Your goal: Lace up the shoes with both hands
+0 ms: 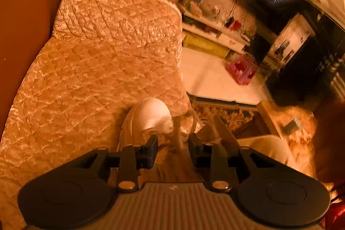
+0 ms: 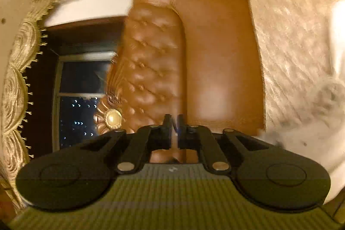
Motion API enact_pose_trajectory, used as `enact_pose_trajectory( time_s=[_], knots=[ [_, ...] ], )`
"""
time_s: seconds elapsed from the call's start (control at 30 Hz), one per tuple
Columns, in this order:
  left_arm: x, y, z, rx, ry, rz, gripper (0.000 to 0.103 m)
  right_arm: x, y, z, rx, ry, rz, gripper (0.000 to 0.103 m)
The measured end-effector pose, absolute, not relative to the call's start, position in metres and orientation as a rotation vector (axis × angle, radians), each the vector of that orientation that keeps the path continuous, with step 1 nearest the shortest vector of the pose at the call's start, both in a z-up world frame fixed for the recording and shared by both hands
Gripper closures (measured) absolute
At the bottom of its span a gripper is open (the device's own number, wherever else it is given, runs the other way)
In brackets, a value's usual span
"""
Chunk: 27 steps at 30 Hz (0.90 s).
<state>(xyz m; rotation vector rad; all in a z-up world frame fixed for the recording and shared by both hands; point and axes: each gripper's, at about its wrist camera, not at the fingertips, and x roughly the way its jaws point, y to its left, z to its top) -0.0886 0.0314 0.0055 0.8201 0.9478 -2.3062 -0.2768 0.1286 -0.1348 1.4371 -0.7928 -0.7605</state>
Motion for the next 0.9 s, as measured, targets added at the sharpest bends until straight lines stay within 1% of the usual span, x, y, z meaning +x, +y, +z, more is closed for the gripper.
enact_pose_trajectory(
  time_s=[0.03, 0.07, 0.13, 0.17, 0.2, 0.23, 0.27, 0.33, 0.4, 0.43, 0.47, 0.5, 0.53, 0.57, 0.6, 0.63, 0.67, 0.73, 0.8, 0.9],
  knots=[
    [-0.089, 0.033, 0.005, 0.833, 0.948, -2.300, 0.065, -0.282, 0.128, -0.120, 1.379, -0.871, -0.684, 0.101],
    [-0.089, 0.033, 0.004, 0.837, 0.953, -2.293, 0.064, -0.285, 0.127, -0.098, 1.288, -0.880, -0.675, 0.101],
    [-0.087, 0.031, 0.004, 0.814, 0.973, -2.277, 0.064, -0.290, 0.126, -0.046, 1.123, -0.790, -0.727, 0.101],
    [-0.083, 0.028, 0.005, 0.782, 0.981, -2.264, 0.063, -0.290, 0.124, -0.027, 1.062, -0.713, -0.782, 0.101],
    [-0.080, 0.026, 0.006, 0.750, 0.989, -2.250, 0.061, -0.291, 0.122, -0.009, 1.001, -0.632, -0.838, 0.101],
    [-0.077, 0.023, 0.008, 0.725, 0.993, -2.236, 0.052, -0.290, 0.120, -0.005, 0.981, -0.554, -0.885, 0.101],
    [-0.074, 0.021, 0.009, 0.703, 0.989, -2.223, 0.045, -0.289, 0.118, -0.003, 0.965, -0.476, -0.931, 0.101],
    [-0.066, 0.019, 0.014, 0.644, 0.987, -2.208, 0.045, -0.289, 0.116, -0.022, 1.039, -0.423, -0.975, 0.099],
    [-0.060, 0.017, 0.014, 0.595, 1.019, -2.205, 0.046, -0.288, 0.120, -0.050, 1.127, -0.408, -1.024, 0.099],
    [-0.058, 0.015, 0.012, 0.575, 1.038, -2.203, 0.052, -0.290, 0.123, -0.066, 1.179, -0.428, -1.042, 0.098],
    [-0.055, 0.014, 0.011, 0.559, 1.064, -2.198, 0.063, -0.292, 0.126, -0.079, 1.219, -0.453, -1.045, 0.098],
    [-0.052, 0.012, 0.009, 0.543, 1.089, -2.193, 0.069, -0.292, 0.131, -0.087, 1.241, -0.467, -1.055, 0.098],
    [-0.050, 0.011, 0.007, 0.527, 1.115, -2.189, 0.083, -0.292, 0.135, -0.095, 1.263, -0.480, -1.066, 0.098],
    [-0.047, 0.009, 0.005, 0.510, 1.142, -2.185, 0.088, -0.294, 0.140, -0.101, 1.267, -0.484, -1.081, 0.098],
    [-0.045, 0.008, 0.003, 0.493, 1.169, -2.182, 0.091, -0.294, 0.145, -0.104, 1.270, -0.478, -1.099, 0.098],
    [-0.043, 0.007, 0.002, 0.479, 1.193, -2.175, 0.096, -0.292, 0.149, -0.106, 1.272, -0.464, -1.117, 0.091],
    [-0.041, 0.006, 0.000, 0.467, 1.212, -2.164, 0.096, -0.288, 0.153, -0.108, 1.272, -0.432, -1.138, 0.081],
    [-0.036, 0.003, -0.003, 0.434, 1.267, -2.145, 0.096, -0.280, 0.160, -0.111, 1.269, -0.354, -1.173, 0.074],
    [-0.031, -0.001, -0.008, 0.391, 1.344, -2.128, 0.096, -0.263, 0.156, -0.111, 1.256, -0.231, -1.146, 0.073],
    [-0.019, -0.008, -0.025, 0.285, 1.532, -2.081, 0.096, -0.240, 0.150, -0.108, 1.228, -0.075, -1.102, 0.073]
  ],
)
